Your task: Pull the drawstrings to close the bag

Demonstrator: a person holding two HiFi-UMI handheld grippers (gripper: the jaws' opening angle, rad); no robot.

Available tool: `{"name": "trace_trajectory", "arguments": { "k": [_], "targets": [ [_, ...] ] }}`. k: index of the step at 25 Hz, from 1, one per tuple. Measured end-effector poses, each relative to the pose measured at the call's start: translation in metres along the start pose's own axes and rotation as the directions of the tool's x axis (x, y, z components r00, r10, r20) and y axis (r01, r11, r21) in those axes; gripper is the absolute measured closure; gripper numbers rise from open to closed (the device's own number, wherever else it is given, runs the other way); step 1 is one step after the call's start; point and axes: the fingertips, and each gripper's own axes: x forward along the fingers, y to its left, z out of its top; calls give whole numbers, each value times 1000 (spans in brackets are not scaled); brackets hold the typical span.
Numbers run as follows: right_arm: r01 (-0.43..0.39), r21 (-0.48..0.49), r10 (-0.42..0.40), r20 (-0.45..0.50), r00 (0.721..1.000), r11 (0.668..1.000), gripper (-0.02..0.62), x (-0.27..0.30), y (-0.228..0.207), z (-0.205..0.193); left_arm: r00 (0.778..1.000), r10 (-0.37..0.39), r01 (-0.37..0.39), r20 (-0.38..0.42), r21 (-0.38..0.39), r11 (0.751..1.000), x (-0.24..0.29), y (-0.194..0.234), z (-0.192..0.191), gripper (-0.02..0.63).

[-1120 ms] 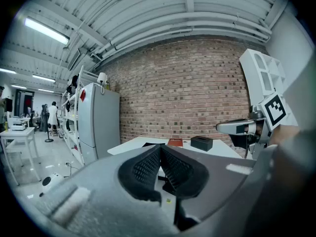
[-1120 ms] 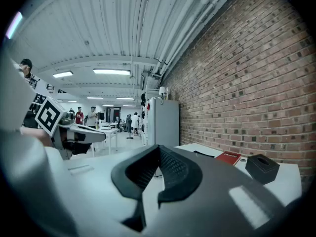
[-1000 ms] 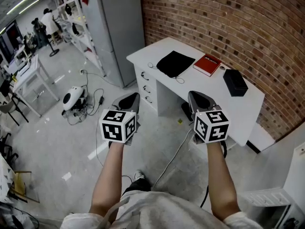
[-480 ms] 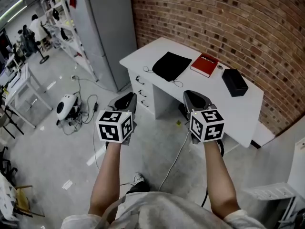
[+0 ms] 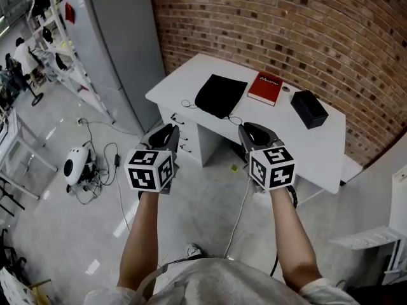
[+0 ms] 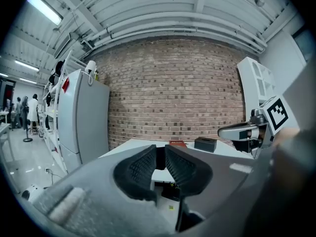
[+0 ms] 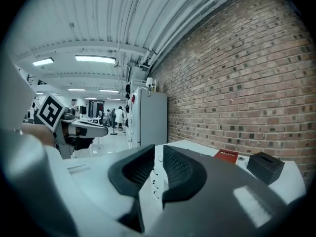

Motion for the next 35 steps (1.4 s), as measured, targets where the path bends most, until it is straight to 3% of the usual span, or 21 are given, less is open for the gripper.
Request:
{"name": "trace_trajectory", "arguments": {
  "k": [16,27,35],
  "targets": [
    [181,0,-181,-2,984,984,478,48,21,20,992,-126,125,9,18,992,35,83,10,476],
    [216,18,-216,-13,976,976,419,64,20,16,993,-119,119,-2,2,993,42,111,2,451],
    [244,40,-244,-11,970,969,416,87,-4,12,993,-118,119,-10,25,993,74,120,5,451]
  ]
}}
